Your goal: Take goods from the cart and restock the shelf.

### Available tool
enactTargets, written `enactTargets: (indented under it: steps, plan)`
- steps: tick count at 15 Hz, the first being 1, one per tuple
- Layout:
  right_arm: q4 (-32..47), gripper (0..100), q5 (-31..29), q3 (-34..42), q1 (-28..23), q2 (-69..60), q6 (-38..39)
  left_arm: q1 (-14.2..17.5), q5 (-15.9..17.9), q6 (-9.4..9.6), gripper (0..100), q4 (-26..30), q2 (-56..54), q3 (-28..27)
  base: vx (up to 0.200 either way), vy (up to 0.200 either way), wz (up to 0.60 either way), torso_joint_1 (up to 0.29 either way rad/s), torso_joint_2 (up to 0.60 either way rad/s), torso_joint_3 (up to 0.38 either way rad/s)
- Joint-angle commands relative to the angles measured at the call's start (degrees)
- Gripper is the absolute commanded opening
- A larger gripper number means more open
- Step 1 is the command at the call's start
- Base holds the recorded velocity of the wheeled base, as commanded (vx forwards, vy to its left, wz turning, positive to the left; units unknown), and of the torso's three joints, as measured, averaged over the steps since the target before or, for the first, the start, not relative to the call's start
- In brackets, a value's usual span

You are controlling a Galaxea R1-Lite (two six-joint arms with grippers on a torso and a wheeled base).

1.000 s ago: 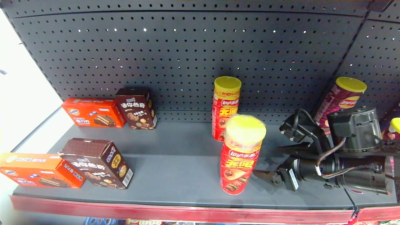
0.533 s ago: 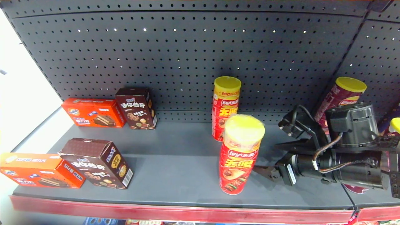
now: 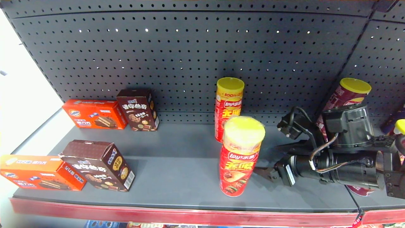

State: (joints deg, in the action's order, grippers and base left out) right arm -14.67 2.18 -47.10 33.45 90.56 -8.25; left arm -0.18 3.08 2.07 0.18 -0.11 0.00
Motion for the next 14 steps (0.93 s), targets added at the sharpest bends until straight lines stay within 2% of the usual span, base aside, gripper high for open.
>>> enactTargets:
  steps: [1, 14]
  plan:
    - [0.0, 100, 0.0, -0.7, 0.1, 0.1, 0.0, 0.0, 0.0, 0.04, 100, 0.0, 0.1, 0.0, 0.000, 0.000, 0.00, 0.000, 0.00, 0.000]
    - [-0.1, 100, 0.1, -1.3, 0.4, 1.6, 0.0, 0.0, 0.0, -0.05, 100, 0.0, 0.1, 0.0, 0.000, 0.000, 0.00, 0.000, 0.00, 0.000]
